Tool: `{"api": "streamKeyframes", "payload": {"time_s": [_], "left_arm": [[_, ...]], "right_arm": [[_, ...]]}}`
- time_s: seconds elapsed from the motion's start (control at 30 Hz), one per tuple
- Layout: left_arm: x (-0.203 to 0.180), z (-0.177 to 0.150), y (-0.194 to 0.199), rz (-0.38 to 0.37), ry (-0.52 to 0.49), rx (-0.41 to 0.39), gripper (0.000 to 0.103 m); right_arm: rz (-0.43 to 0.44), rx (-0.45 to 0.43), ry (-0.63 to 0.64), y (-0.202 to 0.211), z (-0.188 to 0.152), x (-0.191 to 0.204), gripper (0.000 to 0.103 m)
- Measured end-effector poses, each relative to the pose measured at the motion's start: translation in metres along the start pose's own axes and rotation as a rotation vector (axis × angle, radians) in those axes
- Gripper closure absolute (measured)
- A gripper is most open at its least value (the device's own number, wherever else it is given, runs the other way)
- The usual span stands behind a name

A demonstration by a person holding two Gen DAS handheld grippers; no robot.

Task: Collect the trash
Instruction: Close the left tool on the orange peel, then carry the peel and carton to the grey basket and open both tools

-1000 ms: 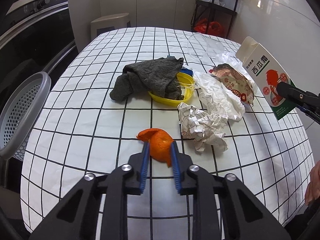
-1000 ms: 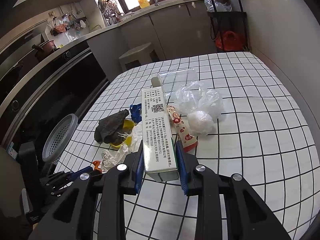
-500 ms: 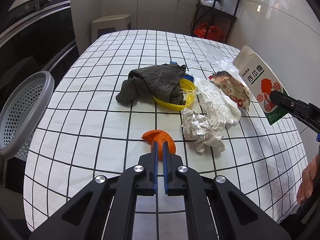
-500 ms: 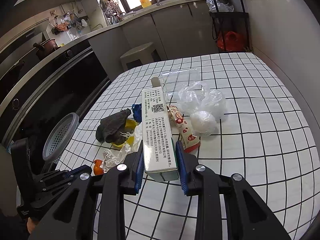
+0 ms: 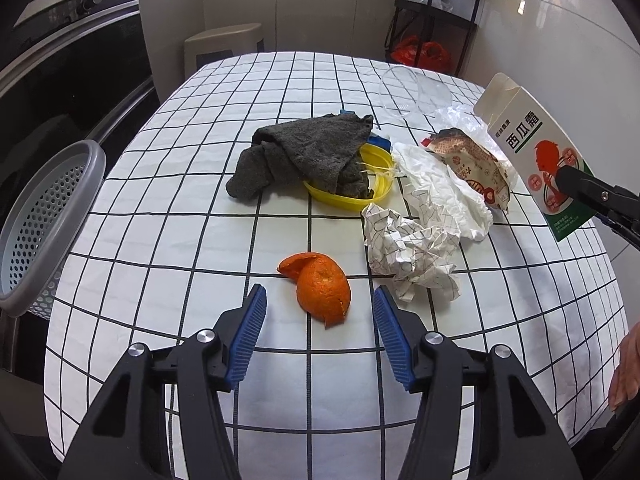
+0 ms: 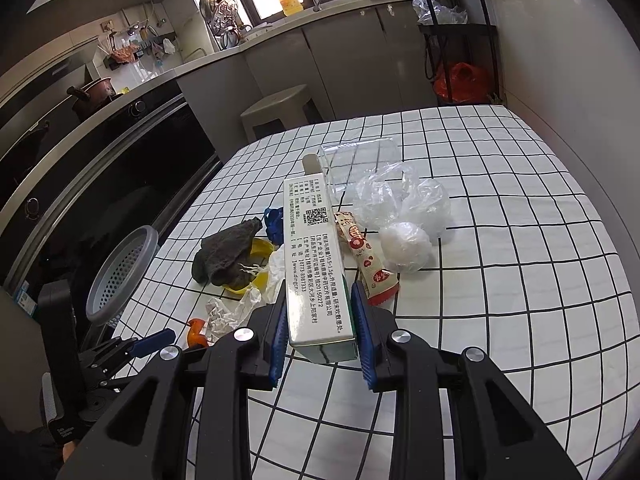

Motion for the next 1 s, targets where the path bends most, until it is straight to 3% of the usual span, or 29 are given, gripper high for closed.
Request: {"api": "streamKeyframes", "payload": {"time_s": [0.17, 0.23, 0.27, 0.37, 0.57, 0.77, 1.0], "left_arm": [[0.000, -0.003, -0.012, 0.003, 0.006, 0.035, 0.051], [0.001, -0.002, -0.013, 0.002, 0.007, 0.030, 0.065], [0.002, -0.001, -0.013, -0.001, 0.007, 0.031, 0.078], [0.005, -0.001, -0.013, -0.021, 0.025, 0.036, 0.086], [0.017, 0.009, 0.010, -0.016, 0.024, -0.017, 0.087], [0.059, 0.028, 0.048, 0.041, 0.032, -0.090, 0.087], [0.131, 0.034, 0.084, 0.135, 0.065, -0.131, 0.087]], "right_arm": [[0.001, 0.001, 0.001, 0.000, 0.000, 0.000, 0.074], [0.002, 0.002, 0.002, 0.000, 0.000, 0.000, 0.074], [0.004, 0.003, 0.003, 0.001, 0.000, 0.001, 0.074], [0.005, 0.004, 0.003, 0.001, 0.000, 0.001, 0.074], [0.010, -0.013, 0.021, 0.004, 0.003, 0.010, 0.074], [0.029, -0.042, 0.044, 0.012, 0.006, 0.029, 0.074], [0.115, -0.060, 0.111, 0.016, 0.009, 0.100, 0.074]]}}
Point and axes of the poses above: each gripper's, at about its wrist camera, not at the fingertips, and y roughly against the way its jaws point, x to its left, z to its top, the point moved 10 cm from there along -y, roughly the way its jaws point, and after that the axes turned 2 degrees about y, right-handed, at the moved point
